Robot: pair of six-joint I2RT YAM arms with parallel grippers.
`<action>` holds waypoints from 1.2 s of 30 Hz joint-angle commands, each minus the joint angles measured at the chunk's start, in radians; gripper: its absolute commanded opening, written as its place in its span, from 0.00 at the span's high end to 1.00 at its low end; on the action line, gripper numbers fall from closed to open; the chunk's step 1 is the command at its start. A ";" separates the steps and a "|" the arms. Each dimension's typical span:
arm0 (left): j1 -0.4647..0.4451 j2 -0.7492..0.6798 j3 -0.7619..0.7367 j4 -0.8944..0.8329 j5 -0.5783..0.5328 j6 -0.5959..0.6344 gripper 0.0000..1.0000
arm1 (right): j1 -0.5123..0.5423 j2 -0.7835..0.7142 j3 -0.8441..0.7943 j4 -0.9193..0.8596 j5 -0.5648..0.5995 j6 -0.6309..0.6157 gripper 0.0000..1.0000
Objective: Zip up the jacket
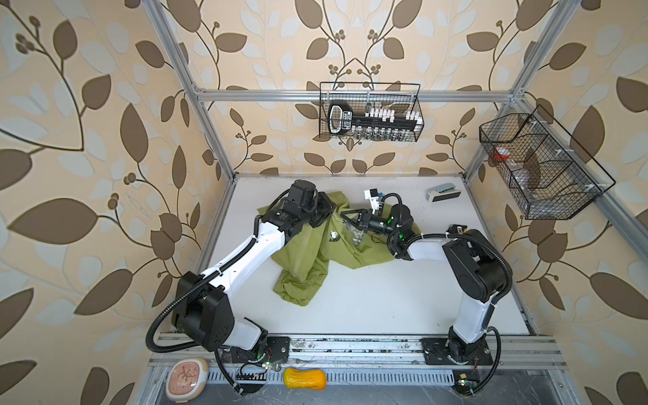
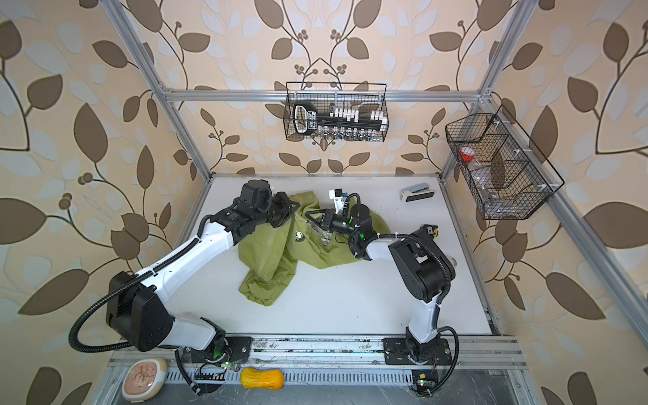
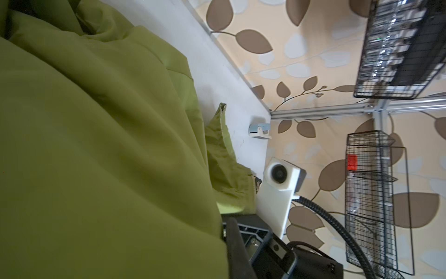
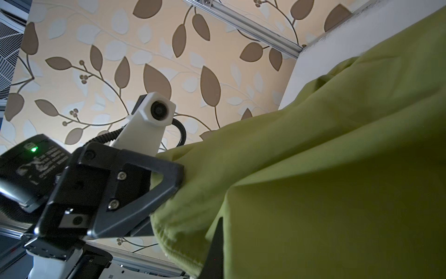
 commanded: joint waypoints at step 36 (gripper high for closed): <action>0.073 0.106 0.356 -0.147 0.470 0.136 1.00 | 0.032 -0.026 -0.102 0.552 0.097 0.307 0.26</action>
